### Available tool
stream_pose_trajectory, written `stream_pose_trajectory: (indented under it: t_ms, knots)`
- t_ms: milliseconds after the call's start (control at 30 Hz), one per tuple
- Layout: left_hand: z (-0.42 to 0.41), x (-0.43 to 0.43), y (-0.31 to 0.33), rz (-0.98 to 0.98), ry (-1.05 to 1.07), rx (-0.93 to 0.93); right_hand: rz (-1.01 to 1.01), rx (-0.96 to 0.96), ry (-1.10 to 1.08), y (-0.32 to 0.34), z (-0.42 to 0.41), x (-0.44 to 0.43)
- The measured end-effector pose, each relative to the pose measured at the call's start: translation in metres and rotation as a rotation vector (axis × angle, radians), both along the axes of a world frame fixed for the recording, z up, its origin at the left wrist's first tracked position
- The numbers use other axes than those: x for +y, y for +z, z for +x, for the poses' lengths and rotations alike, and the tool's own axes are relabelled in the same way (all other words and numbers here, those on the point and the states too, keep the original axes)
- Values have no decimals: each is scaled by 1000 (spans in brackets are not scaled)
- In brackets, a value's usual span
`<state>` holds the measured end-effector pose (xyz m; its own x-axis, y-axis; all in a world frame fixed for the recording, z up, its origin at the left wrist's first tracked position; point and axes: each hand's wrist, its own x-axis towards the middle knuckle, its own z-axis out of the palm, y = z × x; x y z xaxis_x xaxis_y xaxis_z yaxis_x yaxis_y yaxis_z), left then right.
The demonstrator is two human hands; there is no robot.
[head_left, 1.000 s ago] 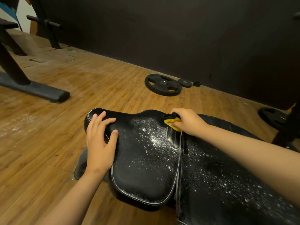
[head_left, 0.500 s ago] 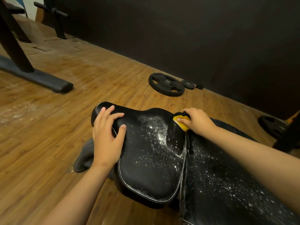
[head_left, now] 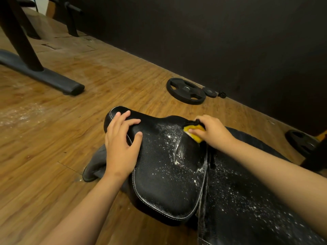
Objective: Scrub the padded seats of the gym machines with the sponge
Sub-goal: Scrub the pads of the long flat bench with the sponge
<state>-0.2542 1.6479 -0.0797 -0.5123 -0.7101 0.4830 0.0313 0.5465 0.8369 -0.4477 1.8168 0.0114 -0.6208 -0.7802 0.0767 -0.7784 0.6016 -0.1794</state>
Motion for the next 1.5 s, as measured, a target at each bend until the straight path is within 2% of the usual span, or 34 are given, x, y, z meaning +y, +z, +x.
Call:
stream_pose_trajectory:
  t_ms: [100, 233, 333, 433, 500, 600, 667, 767, 867, 967, 1133, 1200, 1300, 1400, 1500]
  knots:
    - [0, 0, 0, -3, -2, 0, -33, 56, -80, -7, -4, -21]
    - [0, 0, 0, 7, 2, 10, -150, -145, 139, -6, 55, -13]
    - [-1, 0, 0, 24, 1, 7, -104, -277, 295, 1, 75, 3]
    - [-1, 0, 0, 23, 2, 0, 0, -177, 212, 5, 39, -2]
    - [-1, 0, 0, 18, 3, 0, 1, -48, 50, 3, 6, -13]
    - [0, 0, 0, 22, 0, 5, -35, 28, -129, -5, -16, -34]
    - [-1, 1, 0, 20, 1, 6, -99, 17, -79, -8, 0, -46]
    - [-1, 0, 0, 26, 4, 2, -196, -154, 126, -7, 47, -39]
    - [-1, 1, 0, 31, 0, 4, -130, -275, 291, 0, 70, -16]
    - [-1, 0, 0, 32, 1, -2, -58, -280, 238, 6, 45, -15]
    - [-1, 1, 0, 44, -1, 6, -138, -102, 1, -2, 12, -56]
    - [-1, 1, 0, 44, 1, 10, -203, -99, 10, -7, 32, -68]
    - [0, 1, 0, 39, 4, 17, -279, -178, 155, -7, 70, -53]
    - [0, 2, 0, 43, -6, 23, -183, -288, 279, -2, 80, -28]
    - [0, 1, -1, 55, -8, 21, -147, -229, 139, 1, 53, -36]
